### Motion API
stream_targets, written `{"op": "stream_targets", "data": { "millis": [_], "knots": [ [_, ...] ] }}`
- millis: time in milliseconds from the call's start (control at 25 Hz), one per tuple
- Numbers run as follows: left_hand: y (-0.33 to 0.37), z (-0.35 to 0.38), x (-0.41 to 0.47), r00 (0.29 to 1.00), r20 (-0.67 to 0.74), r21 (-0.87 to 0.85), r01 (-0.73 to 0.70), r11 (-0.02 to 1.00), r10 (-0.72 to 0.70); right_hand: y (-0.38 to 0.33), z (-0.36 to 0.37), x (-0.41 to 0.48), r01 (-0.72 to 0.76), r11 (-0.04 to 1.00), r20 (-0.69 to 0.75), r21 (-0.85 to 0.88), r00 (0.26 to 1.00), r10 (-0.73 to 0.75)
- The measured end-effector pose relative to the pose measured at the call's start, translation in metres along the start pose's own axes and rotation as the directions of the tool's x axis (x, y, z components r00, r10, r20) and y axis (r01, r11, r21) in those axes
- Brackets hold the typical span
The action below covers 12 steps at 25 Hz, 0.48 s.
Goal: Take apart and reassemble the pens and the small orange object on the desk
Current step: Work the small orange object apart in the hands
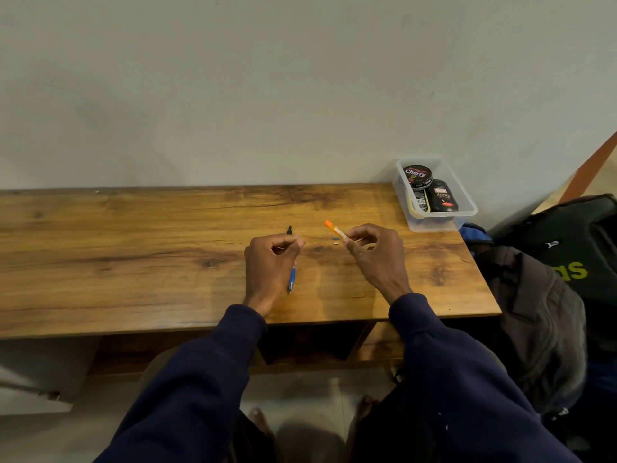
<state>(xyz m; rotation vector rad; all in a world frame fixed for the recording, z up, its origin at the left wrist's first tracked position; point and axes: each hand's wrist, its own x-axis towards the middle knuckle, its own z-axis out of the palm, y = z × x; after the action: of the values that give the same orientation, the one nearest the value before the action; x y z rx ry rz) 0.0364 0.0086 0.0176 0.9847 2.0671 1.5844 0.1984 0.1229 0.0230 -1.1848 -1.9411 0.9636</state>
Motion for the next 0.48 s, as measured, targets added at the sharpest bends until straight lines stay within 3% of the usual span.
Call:
{"op": "stream_targets", "data": {
  "millis": [80, 160, 360, 480],
  "knots": [
    [0.010, -0.001, 0.001, 0.992, 0.026, -0.251, 0.127, 0.960, -0.124, -0.005, 0.001, -0.004, 0.028, 0.998, 0.013, 0.056, 0.999, -0.029],
    [0.019, -0.003, 0.002, 0.979, 0.075, -0.377, 0.202, 0.904, -0.187, -0.009, 0.001, -0.008, 0.041, 0.995, 0.047, 0.086, 0.998, -0.045],
    [0.031, -0.005, -0.003, 0.968, 0.180, -0.425, 0.237, 0.874, -0.174, -0.014, 0.000, -0.015, 0.095, 0.989, 0.058, 0.117, 0.993, -0.103],
    [0.033, -0.006, -0.005, 0.966, 0.191, -0.438, 0.243, 0.866, -0.174, -0.012, 0.000, -0.017, 0.014, 0.967, 0.078, 0.253, 0.996, -0.035]
  ]
}}
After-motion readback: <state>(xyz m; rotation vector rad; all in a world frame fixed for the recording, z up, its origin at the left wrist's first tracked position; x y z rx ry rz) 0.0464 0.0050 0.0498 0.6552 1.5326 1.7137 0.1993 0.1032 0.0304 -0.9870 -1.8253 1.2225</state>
